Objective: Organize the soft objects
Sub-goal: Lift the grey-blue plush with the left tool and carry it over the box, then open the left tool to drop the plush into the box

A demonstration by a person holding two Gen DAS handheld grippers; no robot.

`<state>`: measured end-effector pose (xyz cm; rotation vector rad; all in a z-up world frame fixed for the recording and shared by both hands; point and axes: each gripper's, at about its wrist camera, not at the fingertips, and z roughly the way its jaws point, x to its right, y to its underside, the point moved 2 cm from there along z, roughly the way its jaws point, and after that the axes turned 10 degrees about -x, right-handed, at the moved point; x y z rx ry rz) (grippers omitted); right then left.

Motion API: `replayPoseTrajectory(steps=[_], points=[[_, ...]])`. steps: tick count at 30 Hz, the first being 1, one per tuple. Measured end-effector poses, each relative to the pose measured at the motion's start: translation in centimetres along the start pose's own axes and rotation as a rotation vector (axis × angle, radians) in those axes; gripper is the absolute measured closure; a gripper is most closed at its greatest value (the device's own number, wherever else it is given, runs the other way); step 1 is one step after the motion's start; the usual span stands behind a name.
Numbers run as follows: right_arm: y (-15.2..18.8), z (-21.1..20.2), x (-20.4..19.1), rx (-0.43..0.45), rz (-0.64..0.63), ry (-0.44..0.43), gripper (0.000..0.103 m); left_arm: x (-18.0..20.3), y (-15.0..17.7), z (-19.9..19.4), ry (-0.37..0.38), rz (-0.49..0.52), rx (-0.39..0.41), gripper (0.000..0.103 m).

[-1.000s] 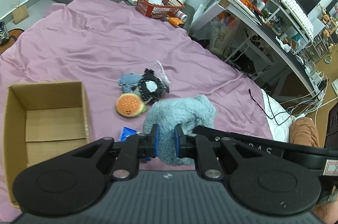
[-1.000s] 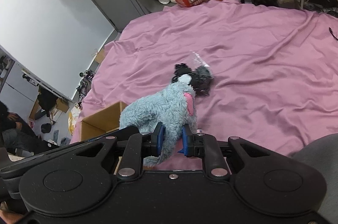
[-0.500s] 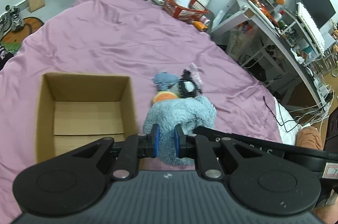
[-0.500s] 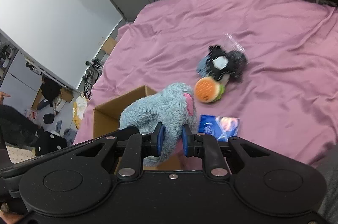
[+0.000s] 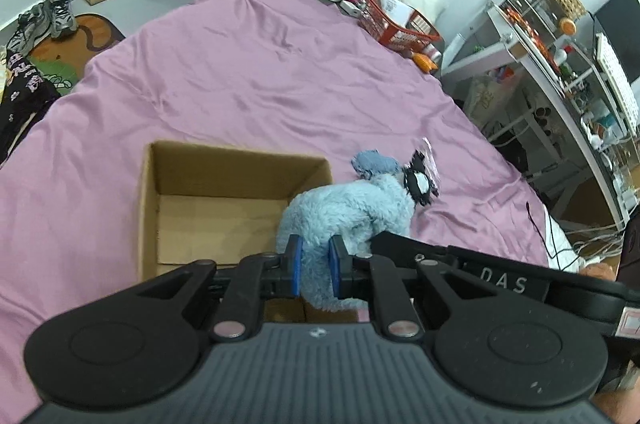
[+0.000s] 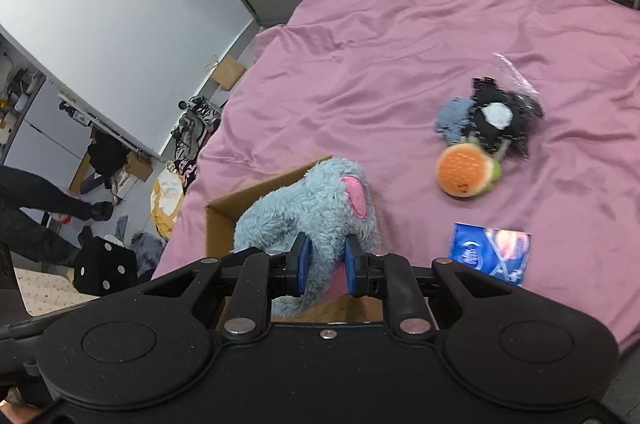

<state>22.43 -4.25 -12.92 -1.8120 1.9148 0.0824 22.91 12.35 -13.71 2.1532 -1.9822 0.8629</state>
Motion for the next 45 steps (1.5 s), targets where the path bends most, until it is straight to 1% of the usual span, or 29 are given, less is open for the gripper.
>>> replayPoseTrajectory(steps=[3,6,10,11,13,14,15,16,17,20,22,24,25,27,28,30,31,33,36,45], points=[[-0.3,1.0,-1.0,-0.017,-0.011,-0.014,0.085,-0.8,-0.4,-0.4,-0.024,-0.005,0.009,0.09],[-0.5,2.3,-1.7,-0.04,-0.009,-0.031,0.085,-2.3,-0.7,-0.5,-0.035,-0.034,0.007,0.09],[-0.6,4.1,-2.2,-0.057,-0.005,-0.055,0.084,-4.0,-1.2,0.1,-0.064,-0.058,-0.004,0.09],[-0.7,4.6,-2.0,-0.06,0.01,-0.066,0.08,-4.3,-1.3,0.2,-0.068,-0.066,-0.007,0.09],[-0.8,5.1,-1.6,-0.063,0.039,-0.076,0.079,-4.8,-1.6,0.3,-0.076,-0.084,-0.005,0.089],[-0.9,5.2,-1.4,-0.067,0.047,-0.074,0.076,-4.9,-1.8,0.3,-0.087,-0.093,-0.002,0.088],[-0.9,5.1,-1.2,-0.071,0.051,-0.071,0.069,-5.0,-1.9,0.3,-0.102,-0.097,0.003,0.086],[-0.8,4.9,-1.0,-0.071,0.051,-0.069,0.066,-4.9,-2.1,0.3,-0.119,-0.097,0.0,0.085],[-0.8,4.5,-0.9,-0.067,0.048,-0.069,0.061,-4.9,-2.2,0.3,-0.128,-0.094,-0.006,0.085],[-0.6,2.7,-0.3,-0.059,0.039,-0.061,0.057,-4.6,-2.5,0.0,-0.122,-0.1,-0.015,0.084],[-0.5,1.4,0.4,-0.056,0.045,-0.056,0.054,-4.3,-2.5,-0.3,-0.126,-0.1,-0.012,0.08],[-0.4,0.0,1.2,-0.041,0.045,-0.047,0.051,-3.8,-2.4,-0.7,-0.135,-0.097,-0.006,0.07],[-0.2,-0.9,1.8,-0.032,0.046,-0.041,0.049,-3.4,-2.3,-0.7,-0.142,-0.096,-0.005,0.067],[-0.2,-2.1,2.8,-0.015,0.05,-0.034,0.04,-2.5,-2.1,-0.9,-0.15,-0.092,-0.004,0.055],[0.0,-2.9,3.5,-0.002,0.055,-0.029,0.038,-2.1,-1.9,-1.0,-0.153,-0.089,0.0,0.052],[0.2,-4.2,4.6,0.015,0.064,-0.017,0.033,-1.1,-1.6,-1.2,-0.16,-0.081,0.007,0.042],[0.3,-4.8,5.2,0.023,0.069,-0.011,0.031,-0.5,-1.4,-1.2,-0.161,-0.075,0.011,0.04],[0.6,-6.1,6.7,0.041,0.082,0.003,0.025,0.7,-1.0,-1.3,-0.163,-0.063,0.015,0.031],[0.9,-7.4,8.6,0.058,0.103,0.021,0.025,2.5,-0.4,-1.5,-0.165,-0.045,0.027,0.028],[2.2,-10.1,13.0,0.102,0.155,0.015,0.025,7.5,1.5,-1.2,-0.164,0.0,0.036,0.027]])
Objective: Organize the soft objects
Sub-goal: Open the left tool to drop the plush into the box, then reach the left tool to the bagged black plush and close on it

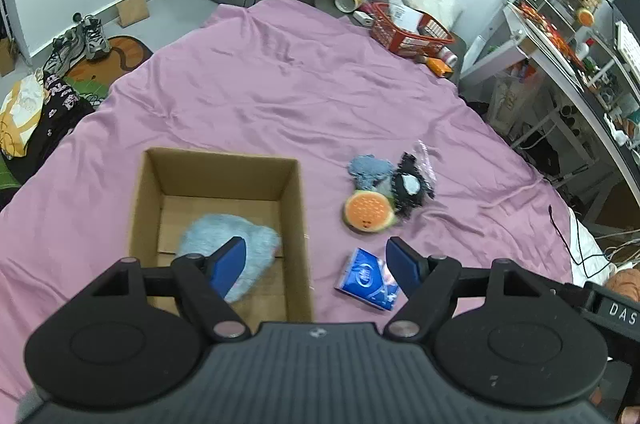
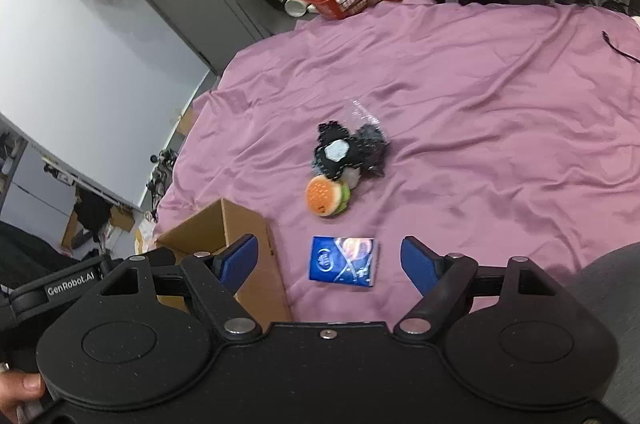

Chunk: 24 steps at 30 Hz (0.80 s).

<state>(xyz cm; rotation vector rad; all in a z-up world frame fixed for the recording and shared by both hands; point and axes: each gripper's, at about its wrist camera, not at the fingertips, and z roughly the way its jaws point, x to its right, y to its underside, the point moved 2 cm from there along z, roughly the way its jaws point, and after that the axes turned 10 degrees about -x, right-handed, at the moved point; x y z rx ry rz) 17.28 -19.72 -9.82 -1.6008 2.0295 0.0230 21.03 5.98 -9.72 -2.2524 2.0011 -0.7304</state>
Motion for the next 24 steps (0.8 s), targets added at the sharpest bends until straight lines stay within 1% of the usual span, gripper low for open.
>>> replayPoseTrajectory(steps=[4,7,14,16,18,22,23,24], points=[[-0.2,-0.7,1.7,0.025,0.008,0.002,0.021,2.0,0.7,0.3,-0.007,0.022,-0.002,0.027],[-0.4,-0.8,2.6,0.041,0.006,0.003,0.02,3.4,0.9,0.6,-0.005,0.034,0.003,0.027],[-1.2,0.0,4.8,0.079,0.015,-0.037,0.021,5.9,0.2,1.5,0.005,0.045,0.029,0.027],[-1.5,0.4,5.3,0.085,0.013,-0.056,0.023,6.4,-0.1,1.9,0.01,0.052,0.034,0.027],[-1.8,1.1,5.9,0.085,0.02,-0.074,0.029,6.8,-0.4,2.4,0.007,0.057,0.039,0.028],[-2.5,2.3,7.0,0.085,0.03,-0.1,0.033,7.5,-1.2,3.9,0.007,0.061,0.042,0.029],[-2.8,2.7,7.2,0.087,0.029,-0.106,0.034,7.7,-1.5,4.4,0.011,0.064,0.04,0.031],[-3.1,3.0,7.4,0.09,0.029,-0.11,0.034,7.8,-1.7,4.7,0.012,0.064,0.039,0.031]])
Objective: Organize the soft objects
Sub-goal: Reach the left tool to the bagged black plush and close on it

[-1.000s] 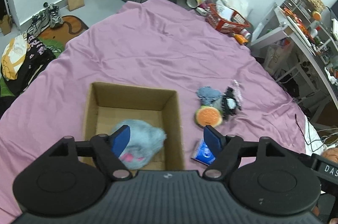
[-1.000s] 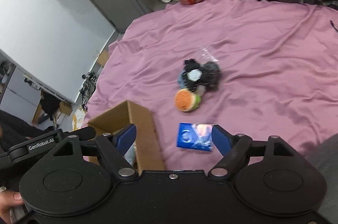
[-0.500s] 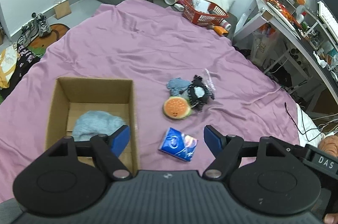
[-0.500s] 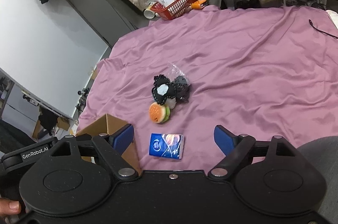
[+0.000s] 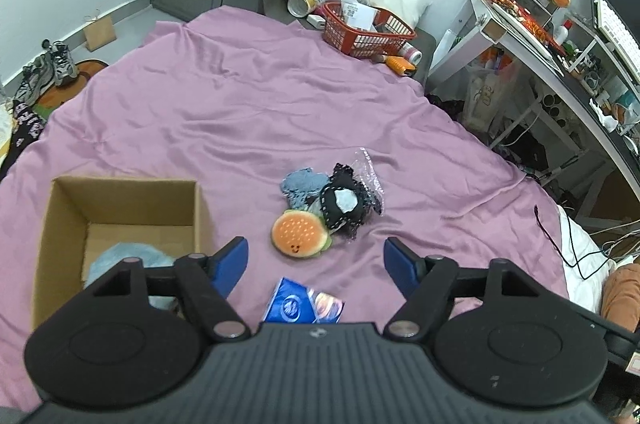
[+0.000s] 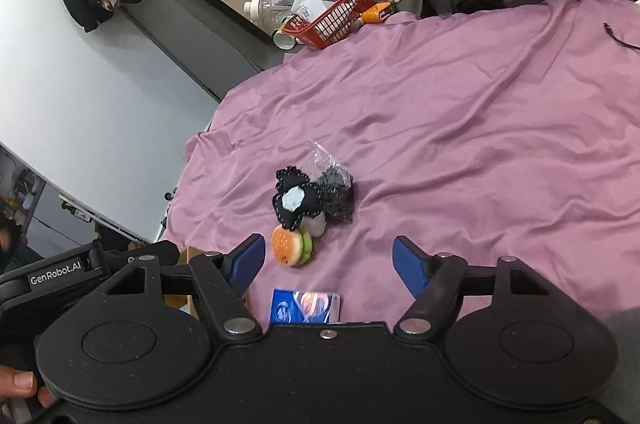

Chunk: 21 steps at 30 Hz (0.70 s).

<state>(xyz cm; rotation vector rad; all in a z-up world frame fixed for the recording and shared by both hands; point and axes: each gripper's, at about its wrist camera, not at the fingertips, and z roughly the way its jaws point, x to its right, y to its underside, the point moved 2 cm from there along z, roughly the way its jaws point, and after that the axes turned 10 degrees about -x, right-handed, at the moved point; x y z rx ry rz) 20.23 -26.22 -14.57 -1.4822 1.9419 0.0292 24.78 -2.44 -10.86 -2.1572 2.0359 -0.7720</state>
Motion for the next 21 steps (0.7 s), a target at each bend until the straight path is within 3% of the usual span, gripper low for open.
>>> replayPoseTrajectory(steps=[9,21], points=[[-1.9,3.6,2.0,0.02,0.005,-0.047,0.038,0.7,-2.7,4.9,0.02,-0.013,-0.025,0.043],[-3.7,8.4,3.5,0.015,0.04,-0.108,0.04,1.2,-4.5,11.9,0.038,-0.024,-0.103,0.051]])
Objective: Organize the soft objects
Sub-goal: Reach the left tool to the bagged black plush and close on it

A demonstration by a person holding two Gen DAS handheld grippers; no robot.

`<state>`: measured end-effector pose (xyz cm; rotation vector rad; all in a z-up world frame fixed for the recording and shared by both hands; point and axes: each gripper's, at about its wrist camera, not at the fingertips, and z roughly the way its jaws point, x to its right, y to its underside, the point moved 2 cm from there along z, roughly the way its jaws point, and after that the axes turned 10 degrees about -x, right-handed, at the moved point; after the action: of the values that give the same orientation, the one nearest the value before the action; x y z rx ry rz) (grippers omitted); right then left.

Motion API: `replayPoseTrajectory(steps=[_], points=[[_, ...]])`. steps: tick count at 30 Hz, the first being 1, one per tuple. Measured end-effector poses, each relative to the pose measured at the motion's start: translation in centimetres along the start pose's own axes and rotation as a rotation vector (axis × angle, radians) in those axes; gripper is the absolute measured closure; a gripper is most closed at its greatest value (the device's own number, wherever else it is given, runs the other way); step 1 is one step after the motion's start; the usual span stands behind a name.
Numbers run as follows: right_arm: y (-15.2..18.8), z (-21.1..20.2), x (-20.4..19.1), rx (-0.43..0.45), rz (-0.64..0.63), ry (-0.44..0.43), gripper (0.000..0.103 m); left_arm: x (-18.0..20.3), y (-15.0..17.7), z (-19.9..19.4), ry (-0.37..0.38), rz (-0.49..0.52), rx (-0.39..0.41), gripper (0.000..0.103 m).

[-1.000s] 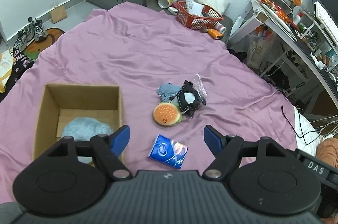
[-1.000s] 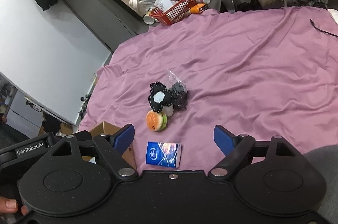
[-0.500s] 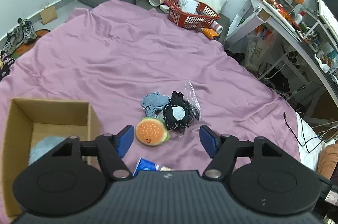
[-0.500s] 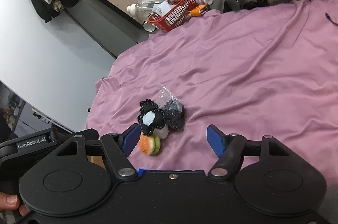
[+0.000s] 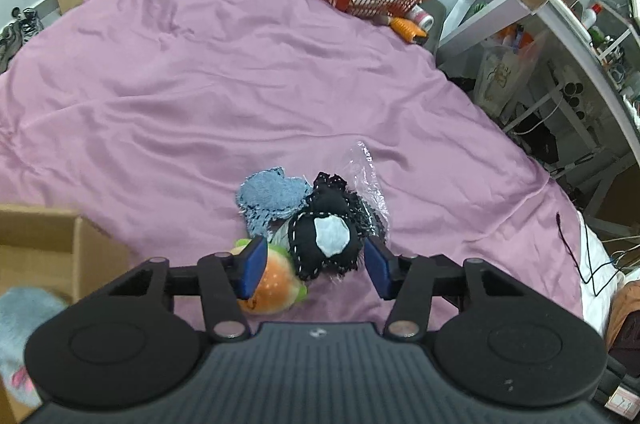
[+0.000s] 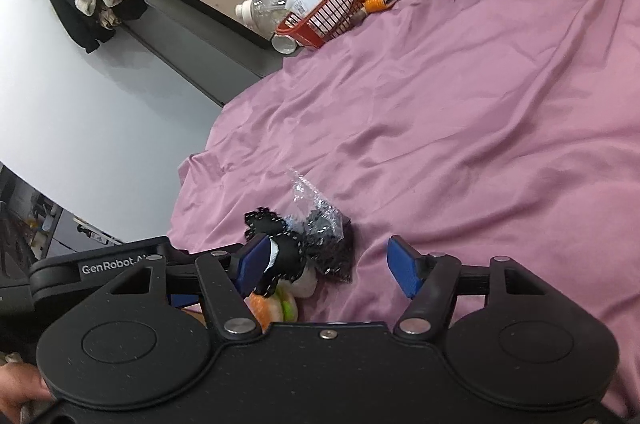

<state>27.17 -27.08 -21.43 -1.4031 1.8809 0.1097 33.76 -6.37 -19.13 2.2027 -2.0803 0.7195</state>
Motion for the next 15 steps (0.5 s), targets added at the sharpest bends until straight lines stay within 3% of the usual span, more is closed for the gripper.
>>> replayPoseTrajectory(steps=[3,5,8,11,15], points=[[-0.2,0.8,0.4,-0.005,0.01,-0.01,0.043,-0.4,-0.6,1.4,-0.004,-0.013,-0.017,0.051],[-0.3,1.3,0.6,-0.013,0.012,-0.014,0.044,-0.8,-1.1,2.2,0.004,-0.034,-0.029,0.059],[-0.6,2.2,0.9,-0.024,0.017,-0.019,0.044,-1.0,-1.6,2.9,0.026,-0.037,-0.047,0.062],[-1.0,2.9,0.8,-0.025,0.008,-0.015,0.047,-0.8,-2.0,3.4,0.056,-0.02,-0.064,0.08],[-1.4,3.9,0.9,-0.03,0.014,-0.011,0.049,-0.4,-2.2,3.3,0.069,-0.012,-0.062,0.087]])
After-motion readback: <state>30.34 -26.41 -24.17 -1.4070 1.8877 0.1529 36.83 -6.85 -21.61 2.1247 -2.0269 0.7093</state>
